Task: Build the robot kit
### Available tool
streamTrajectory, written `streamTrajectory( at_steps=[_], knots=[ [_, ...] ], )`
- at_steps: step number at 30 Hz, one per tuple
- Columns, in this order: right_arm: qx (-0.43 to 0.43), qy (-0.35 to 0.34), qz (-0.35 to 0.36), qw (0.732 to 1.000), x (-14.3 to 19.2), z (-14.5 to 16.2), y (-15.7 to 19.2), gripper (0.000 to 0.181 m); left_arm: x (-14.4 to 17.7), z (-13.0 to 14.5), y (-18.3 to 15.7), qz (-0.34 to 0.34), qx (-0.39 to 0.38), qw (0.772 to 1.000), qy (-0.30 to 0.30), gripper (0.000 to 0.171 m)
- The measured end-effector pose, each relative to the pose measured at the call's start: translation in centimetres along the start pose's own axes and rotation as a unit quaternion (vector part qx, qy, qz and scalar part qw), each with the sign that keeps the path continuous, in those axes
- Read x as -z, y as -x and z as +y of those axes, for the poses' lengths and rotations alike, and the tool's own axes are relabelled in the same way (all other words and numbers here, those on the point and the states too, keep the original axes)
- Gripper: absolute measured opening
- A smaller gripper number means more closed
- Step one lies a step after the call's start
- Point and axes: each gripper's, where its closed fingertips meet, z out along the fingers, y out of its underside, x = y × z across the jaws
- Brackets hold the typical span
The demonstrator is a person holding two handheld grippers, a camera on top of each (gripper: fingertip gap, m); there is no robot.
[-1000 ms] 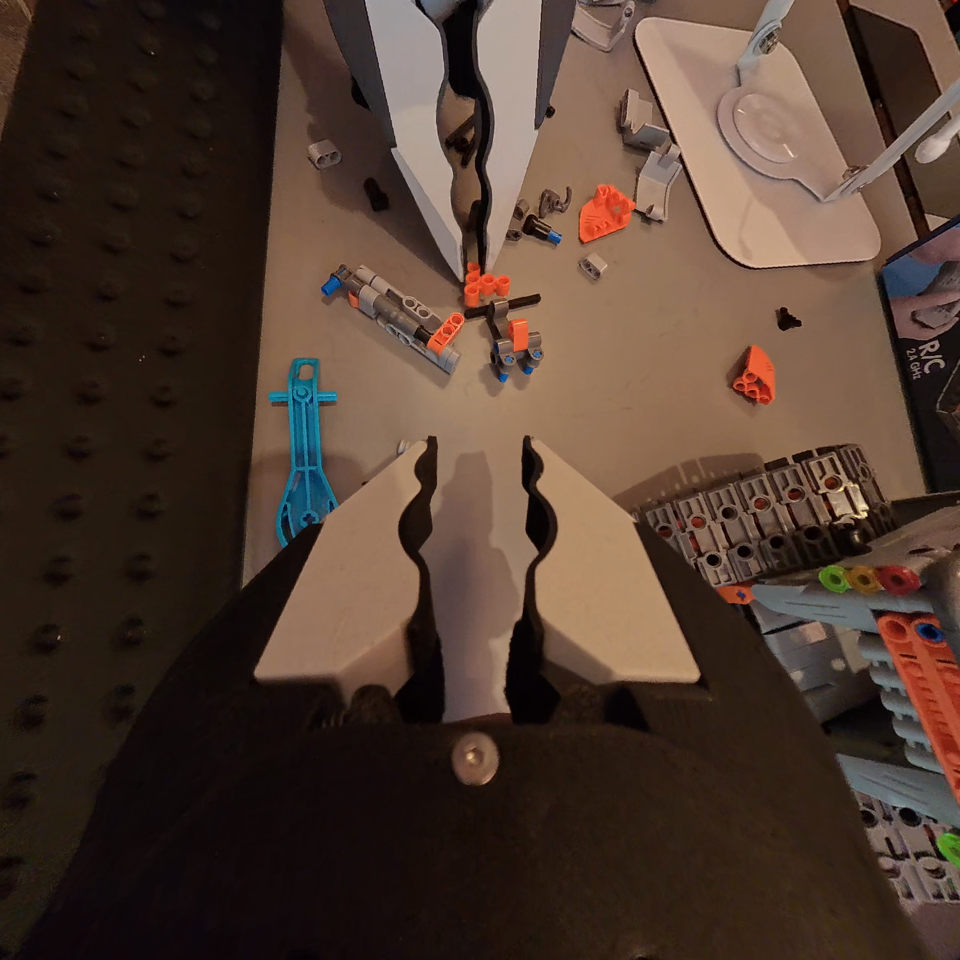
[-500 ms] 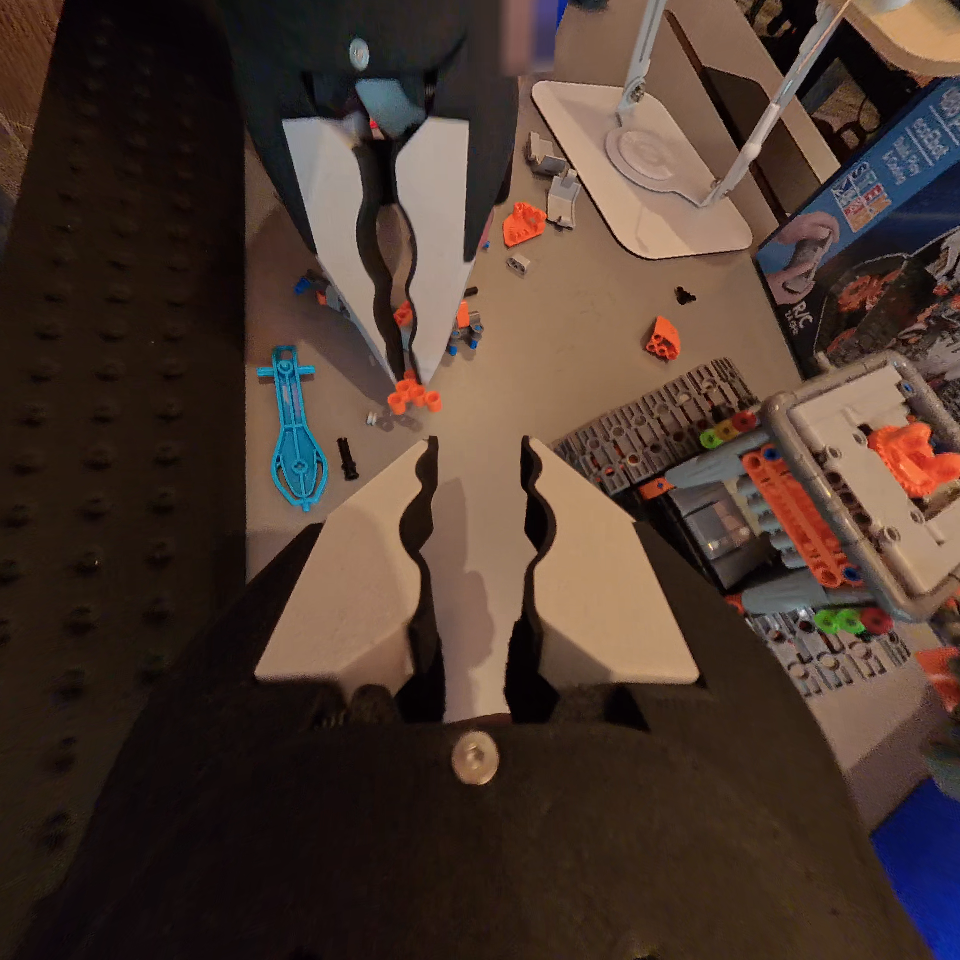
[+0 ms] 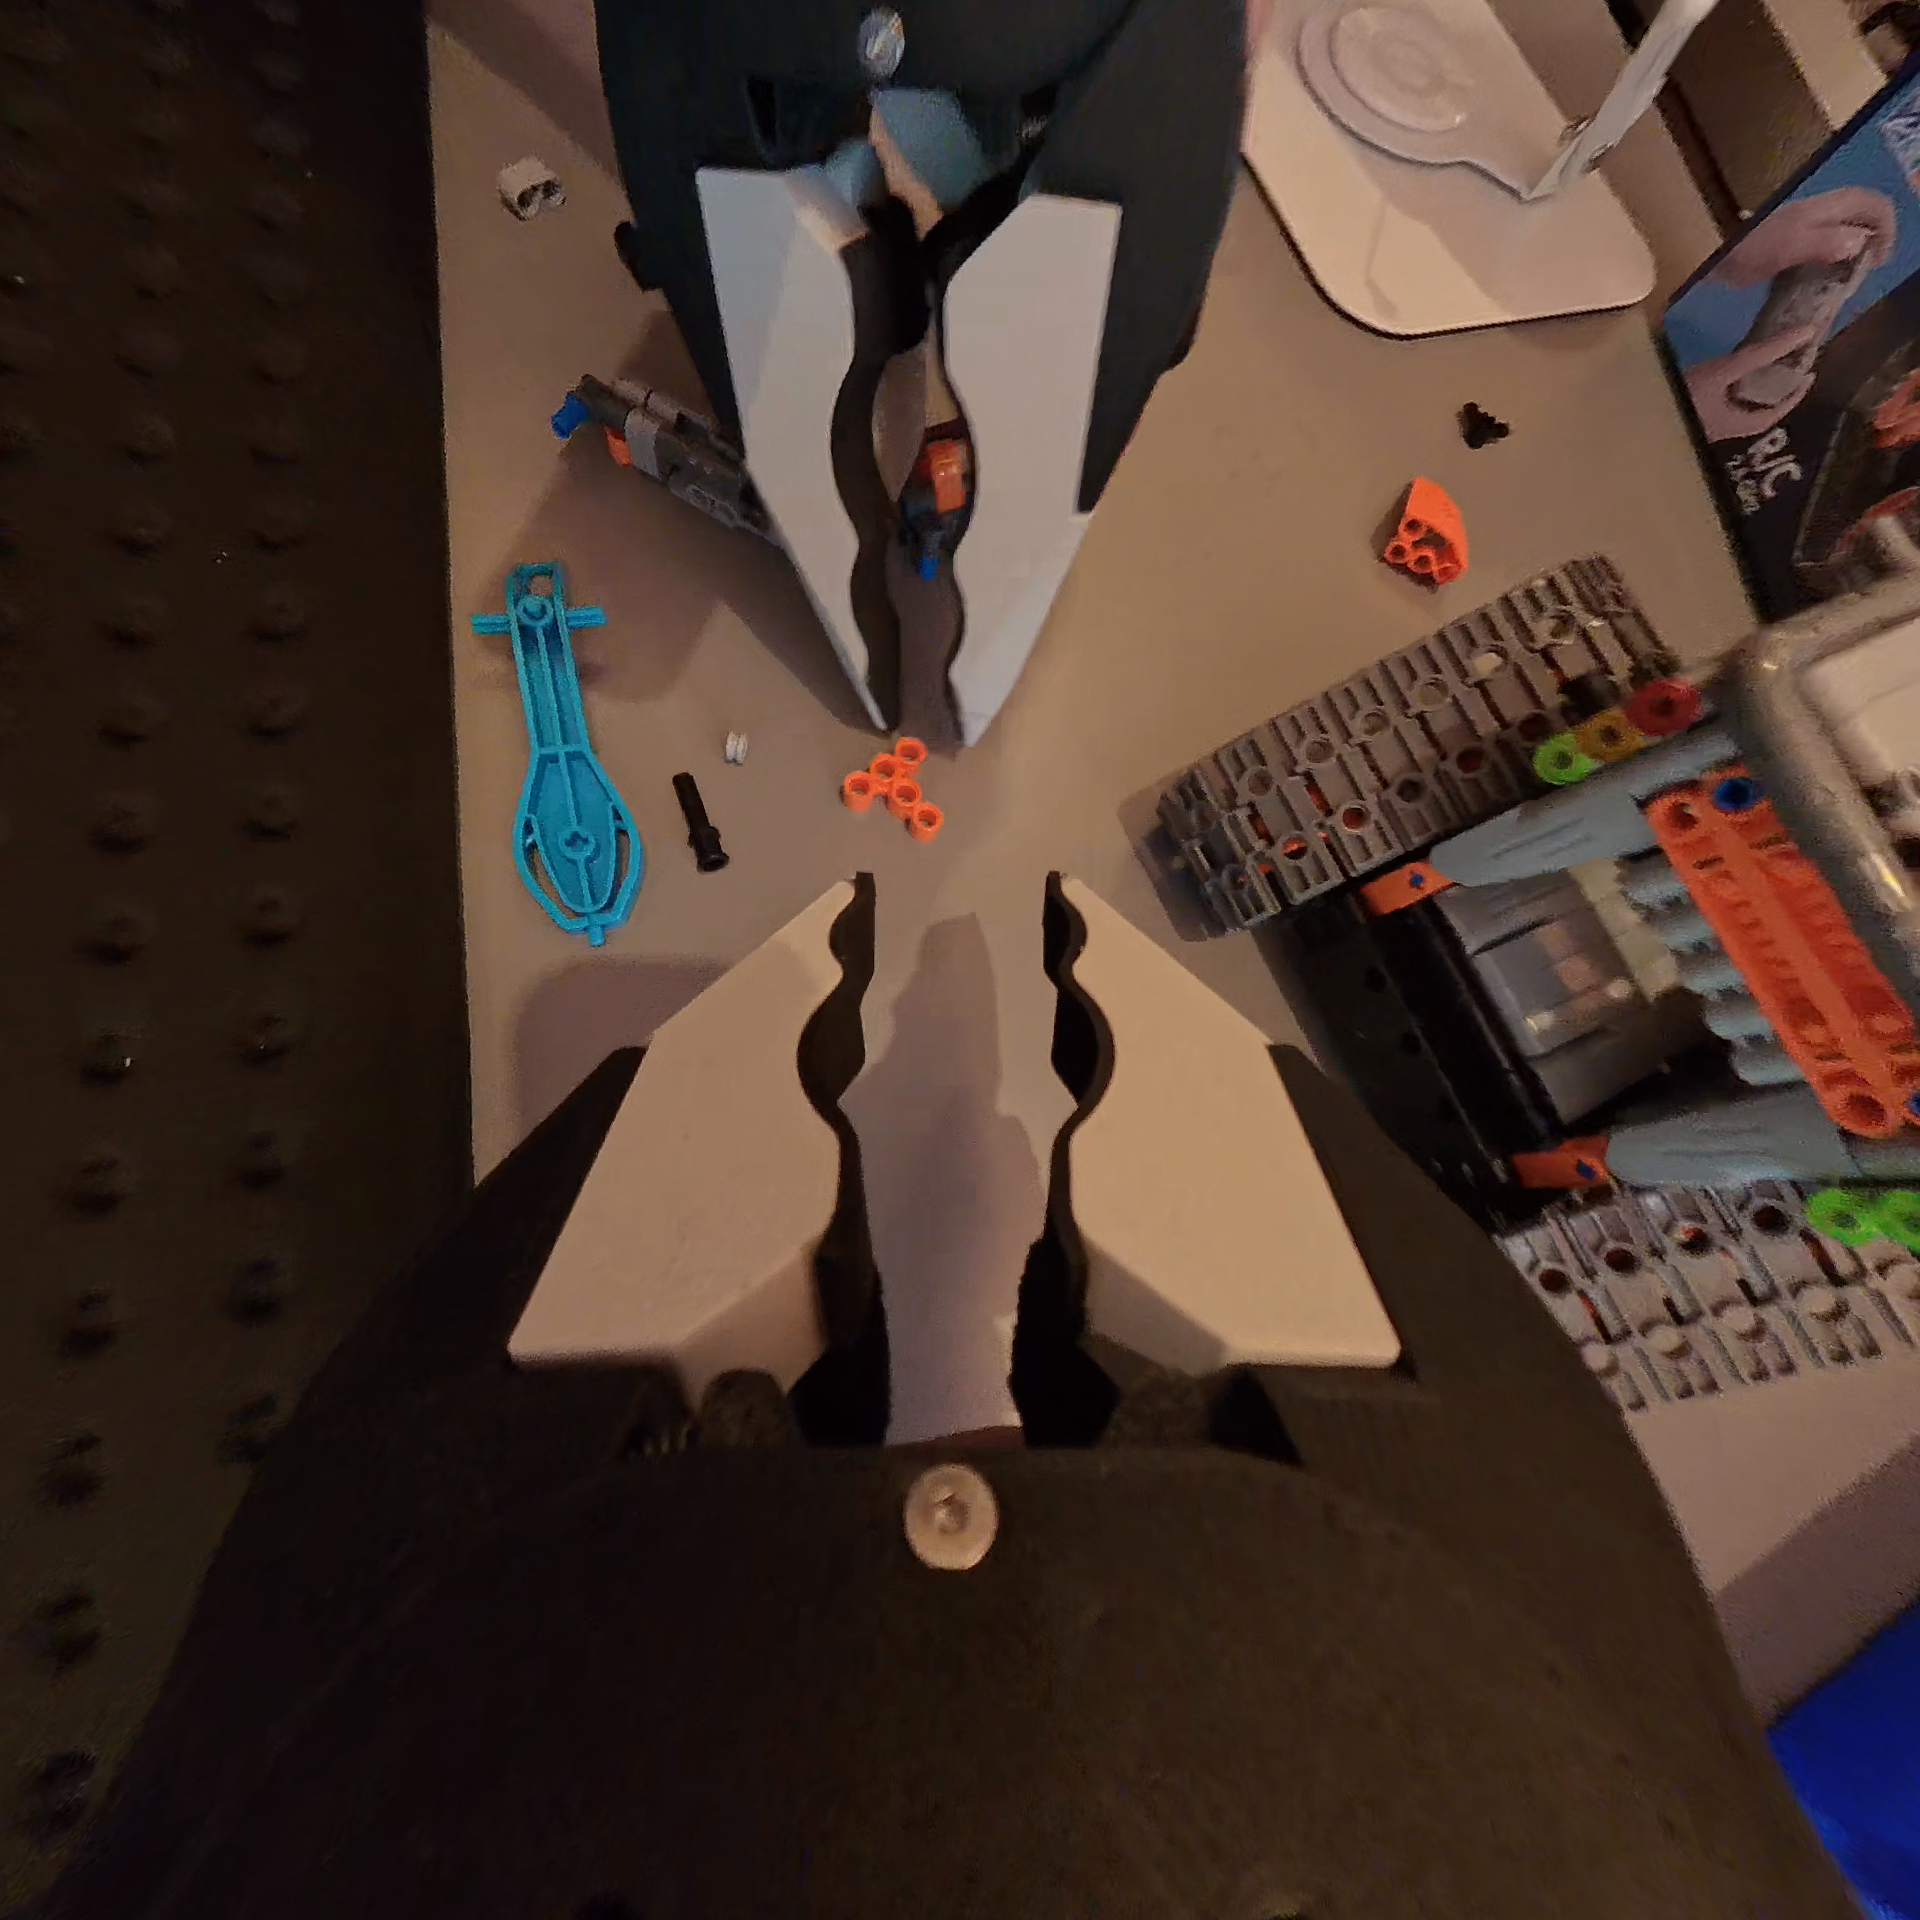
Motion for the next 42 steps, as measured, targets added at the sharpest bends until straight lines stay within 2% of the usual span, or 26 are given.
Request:
streamTrajectory(
  at_steps=[4,8,11,15,18,23,29,32,38,42],
  knots=[
    [0.016,0.022,-0.023,0.999,-1.1,0.0,0.7,0.03,1.7,1.4,0.5,-0.035,0.027,0.999,0.013,0.018],
    [0.035,0.038,-0.076,0.996,-1.6,0.3,2.8,0.019,4.8,2.6,0.0,-0.085,0.065,0.994,0.012,0.017],
    [0.052,0.043,-0.093,0.993,-2.0,0.1,3.8,0.02,7.8,4.3,-1.2,-0.122,0.095,0.988,0.02,0.017],
    [0.056,0.045,-0.102,0.992,-2.1,-0.3,4.4,0.021,11.8,9.0,-3.4,-0.163,0.165,0.972,0.05,0.017],
    [0.054,0.062,-0.113,0.99,-2.4,0.3,4.9,0.021,13.5,11.5,-5.5,-0.176,0.207,0.961,0.054,0.017],
    [0.057,0.065,-0.109,0.99,-2.9,-0.1,4.9,0.021,13.3,13.1,-8.5,-0.173,0.238,0.954,0.057,0.017],
    [0.06,0.06,-0.103,0.991,-3.5,-1.2,4.6,0.023,13.0,16.0,-10.1,-0.164,0.27,0.945,0.087,0.018],
    [0.064,0.061,-0.104,0.991,-3.7,-1.4,4.7,0.024,12.1,16.1,-10.9,-0.14,0.283,0.945,0.088,0.018],
    [0.062,0.053,-0.104,0.991,-3.9,-1.8,4.5,0.024,10.2,15.3,-10.4,-0.134,0.277,0.949,0.069,0.018],
    [0.056,0.048,-0.099,0.992,-3.7,-1.6,4.1,0.024,11.3,16.0,-10.1,-0.154,0.277,0.945,0.079,0.02]
  ],
)
